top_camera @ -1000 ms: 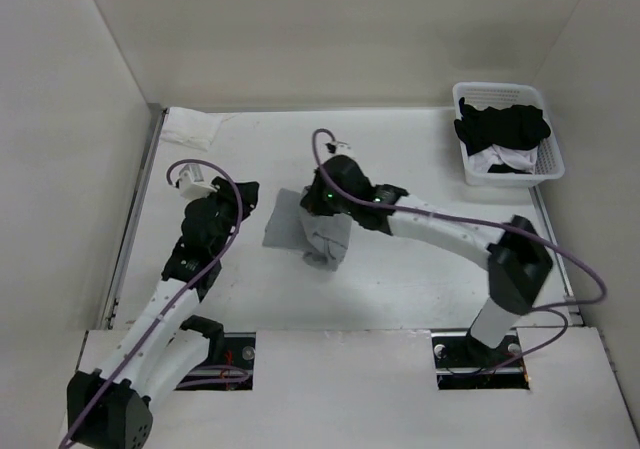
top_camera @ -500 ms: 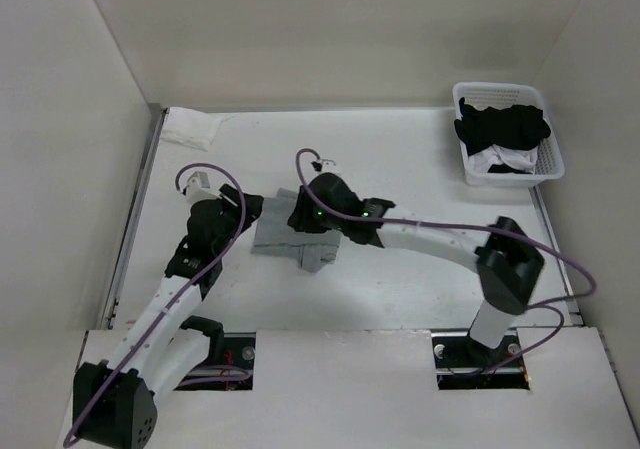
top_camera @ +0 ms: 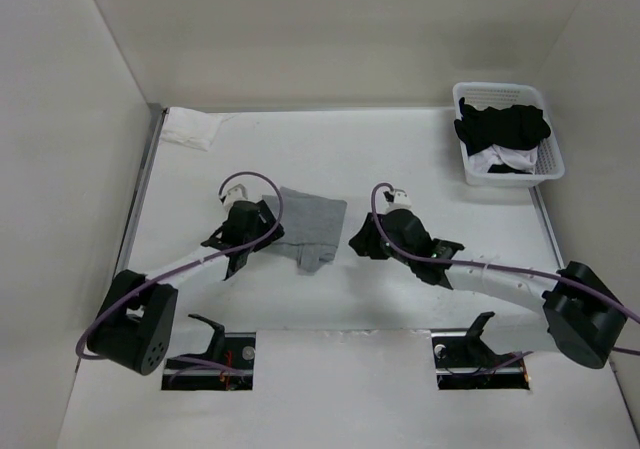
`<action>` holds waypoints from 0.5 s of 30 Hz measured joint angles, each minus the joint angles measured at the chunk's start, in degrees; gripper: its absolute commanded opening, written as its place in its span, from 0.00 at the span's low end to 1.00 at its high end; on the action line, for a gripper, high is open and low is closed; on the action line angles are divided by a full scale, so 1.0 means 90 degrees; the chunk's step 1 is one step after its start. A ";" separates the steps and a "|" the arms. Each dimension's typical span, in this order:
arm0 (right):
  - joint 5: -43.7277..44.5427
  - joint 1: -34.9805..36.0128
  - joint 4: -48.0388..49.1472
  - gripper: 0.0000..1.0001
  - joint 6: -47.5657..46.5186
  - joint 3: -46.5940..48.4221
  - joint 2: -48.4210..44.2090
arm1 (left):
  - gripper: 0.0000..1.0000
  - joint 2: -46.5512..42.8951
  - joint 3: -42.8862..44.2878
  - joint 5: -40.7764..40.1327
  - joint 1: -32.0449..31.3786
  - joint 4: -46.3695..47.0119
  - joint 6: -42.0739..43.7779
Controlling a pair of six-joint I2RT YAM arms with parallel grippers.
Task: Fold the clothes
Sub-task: Fold the tank top
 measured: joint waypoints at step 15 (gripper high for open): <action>-0.0381 -0.0219 0.0882 0.47 -0.0002 -0.0503 0.0449 | 0.70 -0.0083 0.0090 -0.1022 -0.0005 0.0427 0.0544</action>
